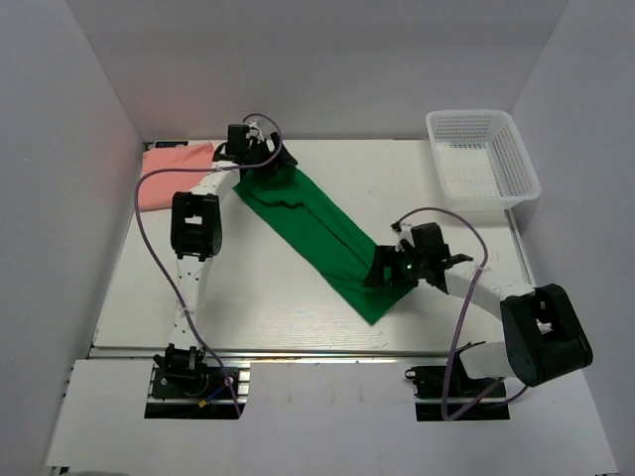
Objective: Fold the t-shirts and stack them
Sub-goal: Rotate the tshirt 90 degrees
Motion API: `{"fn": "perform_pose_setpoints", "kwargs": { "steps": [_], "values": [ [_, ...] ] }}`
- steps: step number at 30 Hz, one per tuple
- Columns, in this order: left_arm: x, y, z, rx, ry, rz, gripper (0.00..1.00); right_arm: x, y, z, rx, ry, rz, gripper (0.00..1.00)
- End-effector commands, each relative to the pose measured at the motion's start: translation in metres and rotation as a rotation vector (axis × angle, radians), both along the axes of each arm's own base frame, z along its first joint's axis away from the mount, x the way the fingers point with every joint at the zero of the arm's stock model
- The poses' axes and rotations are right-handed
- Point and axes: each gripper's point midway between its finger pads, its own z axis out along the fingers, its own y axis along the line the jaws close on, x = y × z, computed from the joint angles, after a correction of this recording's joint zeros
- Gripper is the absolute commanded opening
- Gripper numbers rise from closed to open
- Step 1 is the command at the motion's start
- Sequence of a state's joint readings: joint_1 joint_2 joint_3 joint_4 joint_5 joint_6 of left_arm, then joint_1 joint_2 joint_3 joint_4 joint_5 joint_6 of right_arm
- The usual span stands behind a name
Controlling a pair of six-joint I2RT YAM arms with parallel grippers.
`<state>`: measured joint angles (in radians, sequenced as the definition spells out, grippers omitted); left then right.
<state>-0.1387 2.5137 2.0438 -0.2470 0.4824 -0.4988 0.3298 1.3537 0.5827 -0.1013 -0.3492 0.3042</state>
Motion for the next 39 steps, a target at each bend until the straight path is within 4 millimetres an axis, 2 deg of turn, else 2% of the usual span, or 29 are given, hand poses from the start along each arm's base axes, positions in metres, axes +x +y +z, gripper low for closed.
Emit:
{"fn": "perform_pose_setpoints", "kwargs": {
  "steps": [1, 2, 3, 4, 5, 6, 7, 9, 10, 11, 12, 13, 14, 17, 18, 19, 20, 21, 24, 25, 28, 29, 32, 34, 37, 39],
  "values": [
    [0.007, -0.025, -0.069, 0.048, 0.073, -0.043, 0.99, -0.069, 0.046, -0.005, 0.146, 0.127, 0.235, 0.90],
    [0.010, -0.038, -0.092, 0.027, 0.076, -0.063, 0.99, -0.083, 0.046, -0.017, 0.131, 0.168, 0.247, 0.90],
    [0.029, -0.053, -0.069, -0.024, -0.031, -0.086, 0.99, -0.090, 0.052, -0.019, 0.146, 0.195, 0.245, 0.90],
    [0.035, -0.055, -0.070, -0.046, -0.055, -0.074, 0.99, -0.108, 0.067, -0.017, 0.168, 0.202, 0.330, 0.90],
    [0.039, -0.066, -0.059, -0.082, -0.089, -0.076, 0.99, -0.115, 0.071, -0.019, 0.181, 0.218, 0.342, 0.90],
    [0.039, -0.075, -0.065, -0.089, -0.100, -0.069, 0.99, -0.125, 0.076, -0.026, 0.173, 0.256, 0.373, 0.90],
    [0.045, -0.077, -0.061, -0.108, -0.137, -0.064, 0.99, -0.138, 0.089, -0.022, 0.198, 0.250, 0.457, 0.90],
    [0.039, -0.102, -0.061, -0.139, -0.157, -0.086, 0.99, -0.167, 0.113, -0.019, 0.224, 0.272, 0.654, 0.90],
    [0.040, -0.107, -0.064, -0.139, -0.173, -0.088, 0.99, -0.177, 0.116, -0.021, 0.232, 0.291, 0.721, 0.90],
    [0.042, -0.116, -0.053, -0.147, -0.202, -0.100, 0.99, -0.181, 0.130, -0.014, 0.246, 0.274, 0.777, 0.90],
    [0.042, -0.120, -0.060, -0.134, -0.201, -0.085, 0.99, -0.189, 0.135, -0.014, 0.242, 0.272, 0.819, 0.90],
    [0.039, -0.130, -0.058, -0.138, -0.209, -0.100, 0.99, -0.194, 0.137, -0.017, 0.241, 0.274, 0.853, 0.90],
    [0.040, -0.128, -0.058, -0.132, -0.211, -0.090, 0.99, -0.193, 0.148, -0.009, 0.253, 0.252, 0.876, 0.90],
    [0.041, -0.132, -0.058, -0.120, -0.229, -0.088, 0.99, -0.183, 0.156, -0.002, 0.224, 0.187, 0.876, 0.90],
    [0.044, -0.131, -0.048, -0.110, -0.254, -0.083, 0.99, -0.180, 0.158, 0.004, 0.223, 0.158, 0.882, 0.90],
    [0.045, -0.131, -0.046, -0.106, -0.268, -0.087, 0.99, -0.173, 0.162, 0.011, 0.218, 0.116, 0.879, 0.90],
    [0.049, -0.130, -0.034, -0.104, -0.288, -0.074, 0.99, -0.168, 0.163, 0.013, 0.201, 0.096, 0.859, 0.90],
    [0.050, -0.130, -0.020, -0.109, -0.304, -0.074, 0.99, -0.168, 0.162, 0.024, 0.195, 0.085, 0.871, 0.90],
    [0.053, -0.131, 0.013, -0.106, -0.355, -0.083, 0.99, -0.170, 0.157, 0.035, 0.181, 0.079, 0.887, 0.90],
    [0.057, -0.129, 0.042, -0.110, -0.397, -0.068, 0.99, -0.169, 0.157, 0.044, 0.192, 0.049, 0.897, 0.90],
    [0.058, -0.127, 0.085, -0.101, -0.483, -0.071, 0.99, -0.171, 0.156, 0.053, 0.224, 0.012, 0.903, 0.90],
    [0.059, -0.127, 0.119, -0.119, -0.545, -0.069, 0.99, -0.169, 0.157, 0.054, 0.224, 0.006, 0.884, 0.90],
    [0.057, -0.126, 0.159, -0.137, -0.604, -0.067, 0.99, -0.159, 0.159, 0.064, 0.230, -0.062, 0.833, 0.90],
    [0.053, -0.124, 0.185, -0.127, -0.650, -0.074, 0.99, -0.151, 0.163, 0.081, 0.258, -0.150, 0.805, 0.90],
    [0.051, -0.118, 0.200, -0.094, -0.669, -0.060, 0.99, -0.147, 0.162, 0.092, 0.276, -0.203, 0.791, 0.90],
    [0.048, -0.119, 0.186, -0.077, -0.629, -0.074, 0.99, -0.146, 0.158, 0.095, 0.266, -0.212, 0.762, 0.90]
  ]
}}
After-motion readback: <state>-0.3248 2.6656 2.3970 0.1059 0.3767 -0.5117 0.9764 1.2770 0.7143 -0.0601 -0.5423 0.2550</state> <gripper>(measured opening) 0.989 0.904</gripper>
